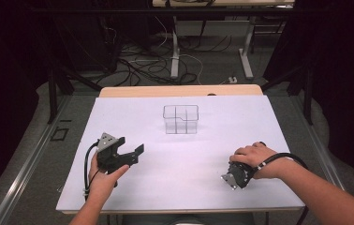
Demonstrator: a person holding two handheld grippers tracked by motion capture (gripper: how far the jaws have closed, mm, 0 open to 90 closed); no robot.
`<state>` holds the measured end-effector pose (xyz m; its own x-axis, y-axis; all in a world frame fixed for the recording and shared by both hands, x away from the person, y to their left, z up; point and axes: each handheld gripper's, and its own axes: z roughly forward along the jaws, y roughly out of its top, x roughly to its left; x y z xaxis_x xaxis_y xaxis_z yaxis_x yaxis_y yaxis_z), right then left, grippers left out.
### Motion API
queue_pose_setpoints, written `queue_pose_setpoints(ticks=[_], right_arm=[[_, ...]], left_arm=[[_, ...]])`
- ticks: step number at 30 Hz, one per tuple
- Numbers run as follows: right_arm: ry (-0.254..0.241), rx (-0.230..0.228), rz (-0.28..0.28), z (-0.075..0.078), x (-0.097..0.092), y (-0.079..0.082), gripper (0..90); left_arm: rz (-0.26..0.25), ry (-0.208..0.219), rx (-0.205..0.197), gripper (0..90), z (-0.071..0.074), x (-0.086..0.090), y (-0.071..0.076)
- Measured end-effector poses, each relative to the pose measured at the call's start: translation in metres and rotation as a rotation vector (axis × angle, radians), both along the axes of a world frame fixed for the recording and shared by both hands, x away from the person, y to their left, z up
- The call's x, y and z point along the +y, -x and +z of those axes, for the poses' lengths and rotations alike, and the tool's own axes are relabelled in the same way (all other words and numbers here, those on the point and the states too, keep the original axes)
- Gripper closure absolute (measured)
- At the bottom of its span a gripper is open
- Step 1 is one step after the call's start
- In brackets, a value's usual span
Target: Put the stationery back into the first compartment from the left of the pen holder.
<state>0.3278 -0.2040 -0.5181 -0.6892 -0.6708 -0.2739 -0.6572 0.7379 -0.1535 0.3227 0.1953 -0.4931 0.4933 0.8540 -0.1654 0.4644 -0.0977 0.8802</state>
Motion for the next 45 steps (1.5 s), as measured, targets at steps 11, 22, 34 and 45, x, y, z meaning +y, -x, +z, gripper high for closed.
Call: queue_pose_setpoints(ticks=[11, 22, 34, 45], right_arm=[[-0.049, -0.034, -0.078, 0.008, 0.003, -0.001, 79.6], [-0.100, -0.075, -0.127, 0.016, 0.007, -0.001, 79.6], [-0.323, -0.055, -0.394, 0.032, 0.011, -0.005, 79.6], [-0.586, -0.018, -0.675, 0.056, 0.014, -0.017, 79.6]], left_arm=[[0.007, 0.009, 0.003, 16.1, 0.000, 0.000, 0.000], [0.008, 0.012, 0.003, 16.1, -0.001, 0.000, 0.000], [0.008, 0.016, 0.012, 16.0, -0.001, 0.001, 0.000], [0.022, 0.020, 0.023, 10.9, -0.002, 0.001, -0.002]])
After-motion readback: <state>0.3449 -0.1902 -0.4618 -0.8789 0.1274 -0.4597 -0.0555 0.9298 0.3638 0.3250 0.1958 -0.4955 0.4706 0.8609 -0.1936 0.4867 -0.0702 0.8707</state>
